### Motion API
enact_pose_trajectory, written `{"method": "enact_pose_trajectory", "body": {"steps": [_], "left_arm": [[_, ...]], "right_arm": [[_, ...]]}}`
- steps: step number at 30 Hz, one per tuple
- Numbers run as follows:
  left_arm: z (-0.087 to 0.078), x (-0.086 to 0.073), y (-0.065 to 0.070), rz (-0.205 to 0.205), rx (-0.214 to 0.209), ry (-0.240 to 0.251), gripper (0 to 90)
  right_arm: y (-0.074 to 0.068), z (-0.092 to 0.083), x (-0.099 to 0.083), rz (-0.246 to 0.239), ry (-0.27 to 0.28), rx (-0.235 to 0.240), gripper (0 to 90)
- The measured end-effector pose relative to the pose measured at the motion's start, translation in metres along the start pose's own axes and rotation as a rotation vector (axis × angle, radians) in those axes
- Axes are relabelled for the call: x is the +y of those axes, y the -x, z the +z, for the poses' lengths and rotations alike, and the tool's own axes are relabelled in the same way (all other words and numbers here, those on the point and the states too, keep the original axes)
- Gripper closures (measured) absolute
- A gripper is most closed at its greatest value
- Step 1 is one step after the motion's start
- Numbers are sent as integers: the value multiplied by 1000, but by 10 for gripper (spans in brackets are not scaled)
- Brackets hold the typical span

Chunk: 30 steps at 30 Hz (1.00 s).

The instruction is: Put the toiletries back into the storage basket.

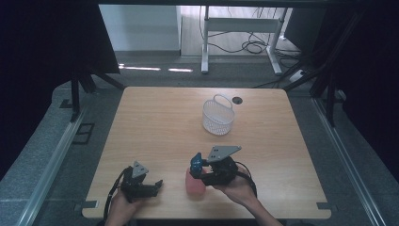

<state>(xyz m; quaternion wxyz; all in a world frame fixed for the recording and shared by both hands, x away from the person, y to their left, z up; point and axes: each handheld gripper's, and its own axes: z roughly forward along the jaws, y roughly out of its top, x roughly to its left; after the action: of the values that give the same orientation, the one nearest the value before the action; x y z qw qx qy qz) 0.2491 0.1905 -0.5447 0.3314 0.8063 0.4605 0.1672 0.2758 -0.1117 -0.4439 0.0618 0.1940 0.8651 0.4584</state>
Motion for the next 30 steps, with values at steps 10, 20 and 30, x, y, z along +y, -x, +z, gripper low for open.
{"method": "enact_pose_trajectory", "body": {"steps": [10, 20, 30], "left_arm": [[0, 0, 0, -1, 1, 0, 112], [0, 0, 0, 2, 0, 0, 112], [0, 0, 0, 5, 1, 0, 112]], "right_arm": [[-1, -6, 9, -11, 6, -14, 524], [2, -13, 22, -19, 14, -22, 525], [10, -21, 34, -18, 21, -44, 525]]}}
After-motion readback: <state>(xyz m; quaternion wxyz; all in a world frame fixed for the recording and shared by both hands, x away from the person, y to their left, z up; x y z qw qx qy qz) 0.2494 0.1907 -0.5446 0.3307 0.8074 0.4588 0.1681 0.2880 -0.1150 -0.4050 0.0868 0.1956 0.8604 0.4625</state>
